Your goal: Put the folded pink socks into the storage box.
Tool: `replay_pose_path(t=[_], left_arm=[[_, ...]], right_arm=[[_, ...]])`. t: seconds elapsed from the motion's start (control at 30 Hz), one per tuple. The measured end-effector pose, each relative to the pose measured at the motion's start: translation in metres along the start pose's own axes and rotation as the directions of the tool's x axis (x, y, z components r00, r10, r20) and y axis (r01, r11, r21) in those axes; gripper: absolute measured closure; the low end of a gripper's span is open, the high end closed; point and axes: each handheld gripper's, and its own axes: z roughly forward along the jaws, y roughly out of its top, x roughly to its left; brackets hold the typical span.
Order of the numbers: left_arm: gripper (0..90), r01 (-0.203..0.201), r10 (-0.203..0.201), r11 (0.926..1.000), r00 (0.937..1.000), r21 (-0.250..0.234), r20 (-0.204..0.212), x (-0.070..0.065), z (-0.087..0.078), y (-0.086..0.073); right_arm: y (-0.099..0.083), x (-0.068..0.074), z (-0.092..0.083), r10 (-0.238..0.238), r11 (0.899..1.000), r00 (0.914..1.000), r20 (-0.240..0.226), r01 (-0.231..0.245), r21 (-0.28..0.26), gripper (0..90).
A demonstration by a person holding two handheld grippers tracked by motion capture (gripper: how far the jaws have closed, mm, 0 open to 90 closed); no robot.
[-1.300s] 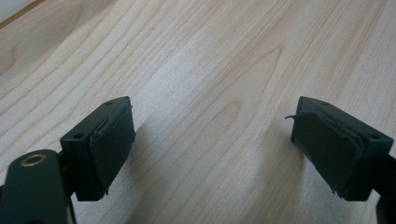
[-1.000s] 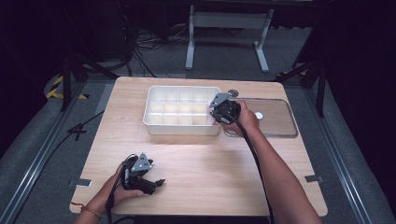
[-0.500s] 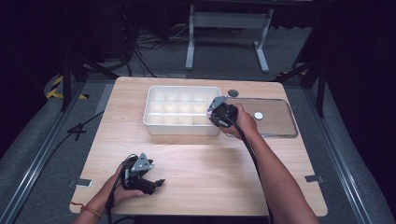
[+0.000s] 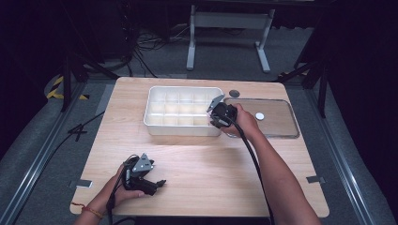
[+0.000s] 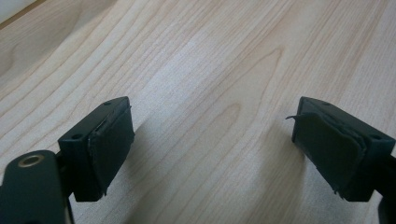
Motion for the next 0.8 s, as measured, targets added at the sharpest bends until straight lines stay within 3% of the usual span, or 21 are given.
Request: replay_pose_path(t=[0.23, 0.3, 0.4, 0.5, 0.57, 0.63, 0.7, 0.8], left_arm=[[12.9, 0.0, 0.0, 1.0, 1.0, 0.0, 0.0, 0.0, 0.0, 0.0], [12.9, -0.001, 0.001, 1.0, 1.0, 0.005, 0.002, 0.0, 0.0, 0.0], [12.9, 0.003, -0.003, 1.0, 1.0, 0.003, 0.003, 0.0, 0.0, 0.0], [12.9, 0.003, -0.003, 1.0, 1.0, 0.002, 0.002, 0.0, 0.0, 0.0], [12.9, 0.002, -0.002, 1.0, 1.0, 0.002, 0.002, 0.0, 0.0, 0.0], [12.9, 0.002, -0.002, 1.0, 1.0, 0.002, 0.002, 0.0, 0.0, 0.0], [12.9, 0.002, -0.002, 1.0, 1.0, 0.002, 0.002, 0.0, 0.0, 0.0], [12.9, 0.002, -0.002, 1.0, 1.0, 0.003, 0.002, 0.0, 0.0, 0.0]], right_arm=[[0.001, -0.002, -0.001, 0.005, 1.0, 1.0, 0.002, -0.005, 0.012, 66.4], [0.001, -0.004, -0.003, 0.031, 1.0, 0.9994, -0.016, -0.031, 0.005, 63.9], [0.0, -0.011, -0.011, 0.097, 0.994, 0.9941, -0.048, -0.1, -0.053, 59.0], [0.0, -0.015, -0.018, 0.125, 0.987, 0.9901, -0.064, -0.131, -0.094, 57.8], [0.001, -0.016, -0.022, 0.131, 0.984, 0.9894, -0.062, -0.138, -0.111, 58.5], [0.003, -0.017, -0.021, 0.16, 0.98, 0.9823, -0.097, -0.17, -0.102, 61.8], [0.004, -0.018, -0.018, 0.174, 0.98, 0.9815, -0.08, -0.181, -0.086, 65.0], [0.004, -0.018, -0.012, 0.186, 0.979, 0.978, -0.095, -0.192, -0.067, 71.3]])
